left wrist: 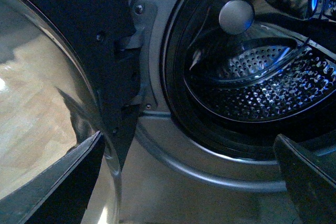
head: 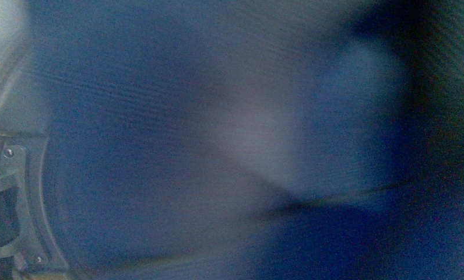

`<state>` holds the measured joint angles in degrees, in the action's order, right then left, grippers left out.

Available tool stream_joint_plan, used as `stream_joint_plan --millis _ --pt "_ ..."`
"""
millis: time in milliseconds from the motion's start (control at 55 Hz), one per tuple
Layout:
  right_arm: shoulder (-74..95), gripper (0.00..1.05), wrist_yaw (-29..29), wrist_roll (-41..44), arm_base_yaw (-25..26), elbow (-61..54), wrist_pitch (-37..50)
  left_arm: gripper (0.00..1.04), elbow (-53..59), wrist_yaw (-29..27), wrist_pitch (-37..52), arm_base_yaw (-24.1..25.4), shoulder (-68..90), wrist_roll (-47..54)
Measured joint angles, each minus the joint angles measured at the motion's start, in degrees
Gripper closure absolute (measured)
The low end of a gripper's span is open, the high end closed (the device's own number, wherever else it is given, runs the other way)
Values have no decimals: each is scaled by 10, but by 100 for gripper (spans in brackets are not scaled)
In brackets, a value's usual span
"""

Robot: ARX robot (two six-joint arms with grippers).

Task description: Put clothes into washing machine

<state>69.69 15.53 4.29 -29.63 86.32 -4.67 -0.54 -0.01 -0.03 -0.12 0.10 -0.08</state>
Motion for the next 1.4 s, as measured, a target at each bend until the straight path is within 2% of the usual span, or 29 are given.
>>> stream_joint_plan --millis 619,655,691,746,855,946,1055,1401 --pt "0 98 1 -6 -1 1 0 7 0 0 0 0 0 0" --pt "0 98 1 -6 -1 1 0 7 0 39 10 16 5 -18" --pt "0 98 1 -6 -1 1 0 7 0 148 52 53 27 -59" --pt "0 98 1 -6 -1 1 0 7 -1 247 106 102 66 -96" --pt "0 98 1 -6 0 1 0 7 -15 320 177 155 135 -128" --pt "0 98 1 -7 -1 1 0 7 -44 339 226 176 189 -139" --pt "0 98 1 -7 -1 1 0 7 -96 354 268 179 245 -144" --pt "0 98 1 -7 -1 1 0 7 -248 358 326 123 370 -149"
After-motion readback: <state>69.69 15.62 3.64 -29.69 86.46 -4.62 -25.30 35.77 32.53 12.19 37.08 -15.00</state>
